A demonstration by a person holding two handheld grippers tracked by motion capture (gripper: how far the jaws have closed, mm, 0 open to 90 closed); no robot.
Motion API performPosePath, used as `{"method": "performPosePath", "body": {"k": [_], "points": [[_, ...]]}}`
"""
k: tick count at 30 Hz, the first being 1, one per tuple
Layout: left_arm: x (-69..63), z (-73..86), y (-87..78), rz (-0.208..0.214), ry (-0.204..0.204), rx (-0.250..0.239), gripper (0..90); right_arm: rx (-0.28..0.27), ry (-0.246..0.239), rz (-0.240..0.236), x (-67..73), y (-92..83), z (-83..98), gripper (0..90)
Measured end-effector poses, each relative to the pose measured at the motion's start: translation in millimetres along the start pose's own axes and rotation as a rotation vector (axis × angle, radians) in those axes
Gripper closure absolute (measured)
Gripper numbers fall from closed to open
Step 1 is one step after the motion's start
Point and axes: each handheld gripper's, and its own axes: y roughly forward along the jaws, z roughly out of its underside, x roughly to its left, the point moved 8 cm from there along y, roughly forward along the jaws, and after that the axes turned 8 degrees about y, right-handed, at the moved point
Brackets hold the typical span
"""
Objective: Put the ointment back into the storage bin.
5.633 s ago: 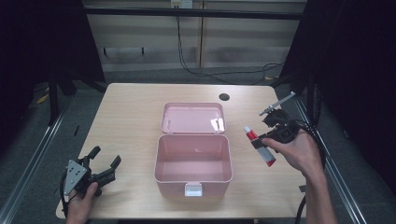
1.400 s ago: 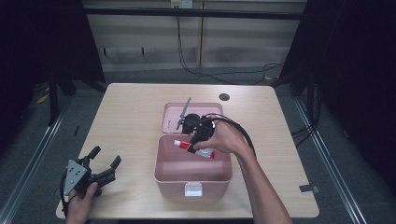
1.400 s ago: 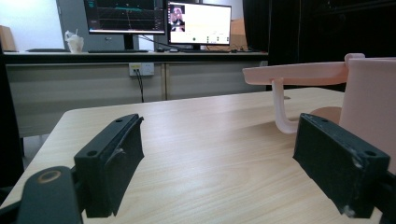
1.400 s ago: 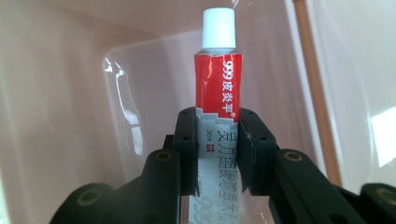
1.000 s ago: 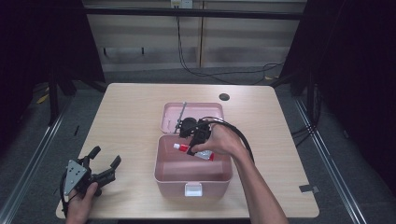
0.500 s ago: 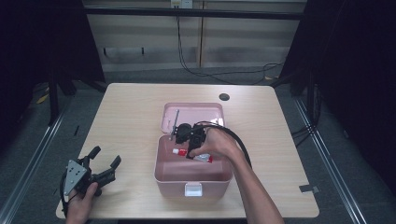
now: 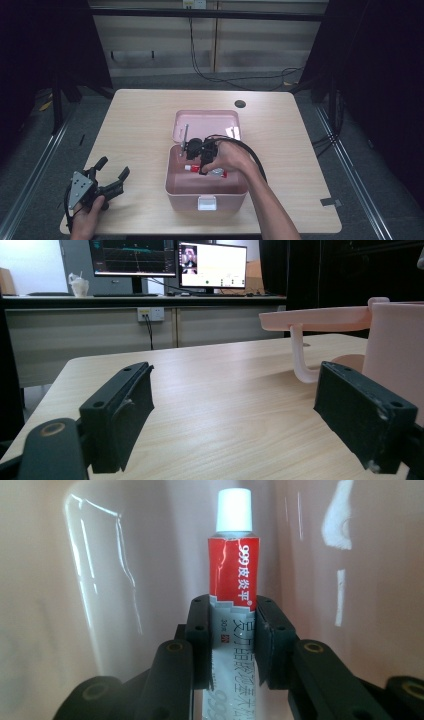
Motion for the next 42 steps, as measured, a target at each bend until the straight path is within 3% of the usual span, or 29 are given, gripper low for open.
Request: {"method": "performPosePath", "body": {"k": [20,27,38,42], "points": [[0.1,0.0,0.0,0.0,0.002,0.0,15.6,0.025,-0.045,0.022,5.4,16.2,-3.5,71.2],[0.1,0.0,0.0,0.001,0.002,0.0,15.6,0.044,-0.046,0.024,5.2,22.8,-0.5,71.1],[-0.3,0.0,-0.1,0.002,-0.002,0.0,15.6,0.068,-0.025,0.066,0.1,26.4,2.6,71.0],[-0.3,0.0,0.0,0.001,-0.003,-0.001,15.6,0.066,-0.039,0.065,1.8,29.8,2.7,71.0]]}}
